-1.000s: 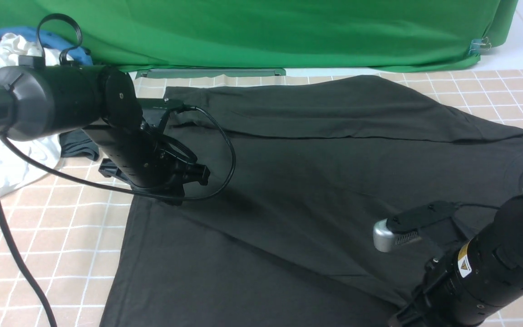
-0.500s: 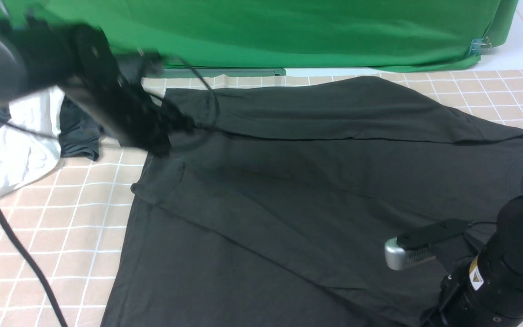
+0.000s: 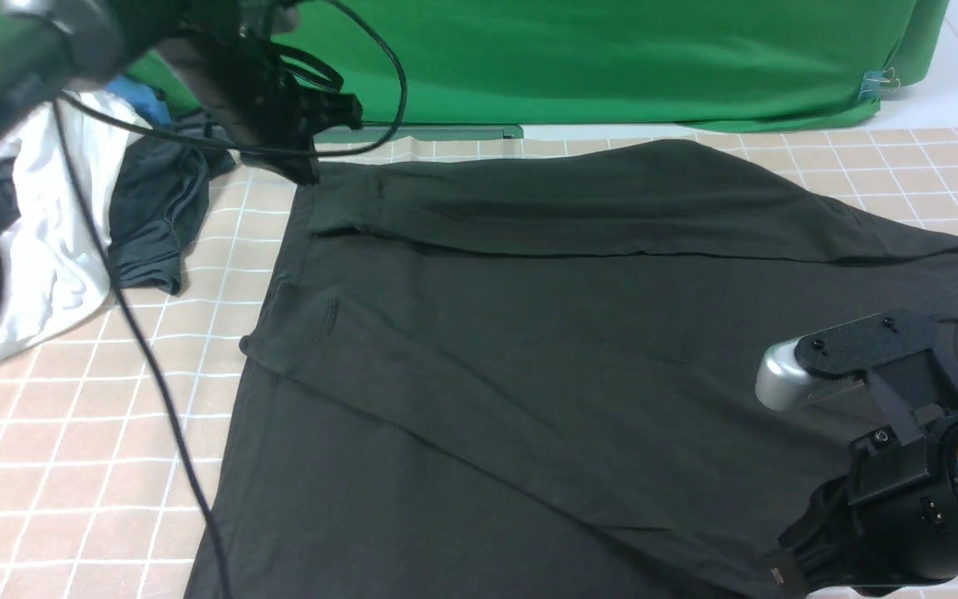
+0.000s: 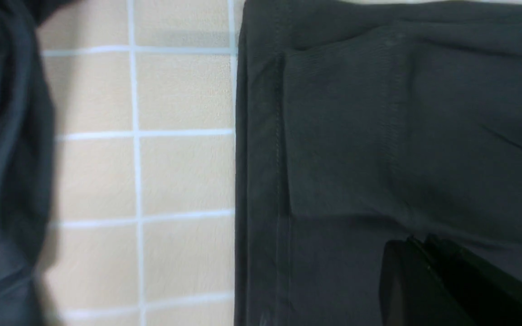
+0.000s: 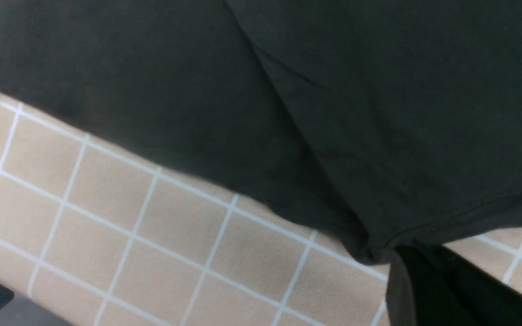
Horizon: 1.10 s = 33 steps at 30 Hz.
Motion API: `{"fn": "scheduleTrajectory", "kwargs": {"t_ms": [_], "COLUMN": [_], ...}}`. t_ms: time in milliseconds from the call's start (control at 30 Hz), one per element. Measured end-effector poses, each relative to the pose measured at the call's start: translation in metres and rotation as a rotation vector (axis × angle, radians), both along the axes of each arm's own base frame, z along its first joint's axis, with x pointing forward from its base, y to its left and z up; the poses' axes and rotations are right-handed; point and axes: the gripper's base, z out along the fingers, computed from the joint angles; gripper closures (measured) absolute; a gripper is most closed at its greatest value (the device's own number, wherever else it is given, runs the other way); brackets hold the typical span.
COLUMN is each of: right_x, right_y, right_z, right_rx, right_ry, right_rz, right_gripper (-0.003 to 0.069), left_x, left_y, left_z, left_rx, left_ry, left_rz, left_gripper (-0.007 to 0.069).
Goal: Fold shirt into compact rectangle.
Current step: 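Grab the top left corner of the dark shirt with the left gripper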
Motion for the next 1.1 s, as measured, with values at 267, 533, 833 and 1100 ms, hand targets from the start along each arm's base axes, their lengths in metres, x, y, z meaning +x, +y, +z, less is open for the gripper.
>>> {"fn": "scheduleTrajectory", "kwargs": {"t_ms": [267,533,833,1100], "right_x": [0.000,0.002,0.002,0.002], "right_y": [0.000,0.001,0.001,0.001], "right_z": [0.000,0.001,0.001,0.001], "right_rx": [0.002,0.013,0.016,0.016], "right_ry": [-0.005,-0.025,-0.030,-0.030], "right_rz": [0.001,-0.002,-0.003,-0.003], "right_gripper": [0.0622,0.0622,0.0622,0.0622], "left_x": [0.017,0.023,0.027,0.026], "left_y": [0.002,0.001,-0.006,-0.007], "left_z": [-0.047,-0.057,-0.064,-0.063], "left_rx": [0.049,0.036,-0.031,-0.018], "left_ry": [0.076,0.045,0.025,0.020], "left_rz": [0.034,0.052,0.031,-0.032], "left_gripper": [0.0323,0.0115,0.0253,0.0592]}}
